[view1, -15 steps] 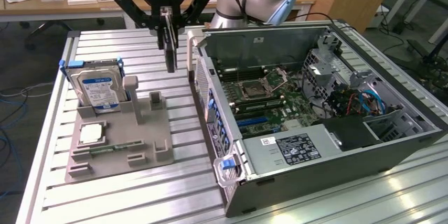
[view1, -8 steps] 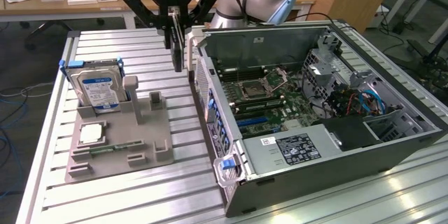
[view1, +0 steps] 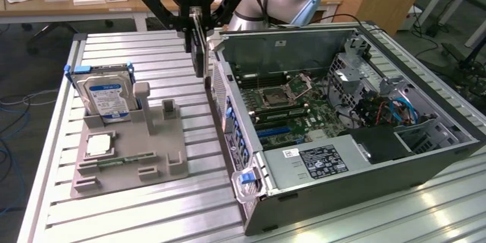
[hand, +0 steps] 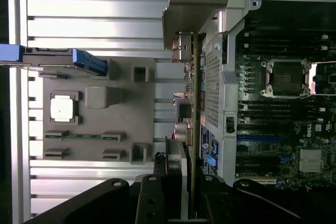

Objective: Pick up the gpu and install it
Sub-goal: 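Pick up the gpu and move the gpu toward the slot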

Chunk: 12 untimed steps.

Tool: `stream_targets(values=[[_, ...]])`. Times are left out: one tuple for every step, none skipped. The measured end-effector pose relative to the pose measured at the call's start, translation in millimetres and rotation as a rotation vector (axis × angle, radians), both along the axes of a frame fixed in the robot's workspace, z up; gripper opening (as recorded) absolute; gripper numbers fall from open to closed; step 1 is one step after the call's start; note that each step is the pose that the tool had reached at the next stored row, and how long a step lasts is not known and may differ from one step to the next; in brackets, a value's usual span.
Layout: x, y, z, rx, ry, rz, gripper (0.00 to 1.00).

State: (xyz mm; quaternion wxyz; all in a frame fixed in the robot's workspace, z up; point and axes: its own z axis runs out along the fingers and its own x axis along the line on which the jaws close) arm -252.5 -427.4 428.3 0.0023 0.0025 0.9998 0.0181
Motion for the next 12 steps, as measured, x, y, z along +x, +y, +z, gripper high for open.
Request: stream_targets(values=[[1.2,0.0,0.0,0.0000,0.0001,0.000,0.28],[2.4,-0.1,0.0,0.0000,0.0001,0.000,0.28],[3.4,-0.1,0.0,0.0001,0.0001,0.000,0.28],[4.2,-0.2,0.0,0.0000,0.0001,0.000,0.28],[5.1,-0.3,0.0,0.0000,0.0001,0.000,0.28],[6.1,-0.4,0.0,0.0001,0.0001,0.000,0.28],[7.1,-0.5,0.0,0.0000,0.0000,0.000,0.28],[8.4,-0.6,0.0,0.0001,0.0000,0.000,0.28],[10.0,-0.7,0.0,0.0006,0.0001,0.000,0.28],[11.7,-0.7,0.0,0.0011,0.0002,0.000,0.28],[13.4,-0.8,0.0,0.0015,0.0004,0.000,0.28],[15.2,-0.9,0.0,0.0018,0.0006,0.000,0.28]])
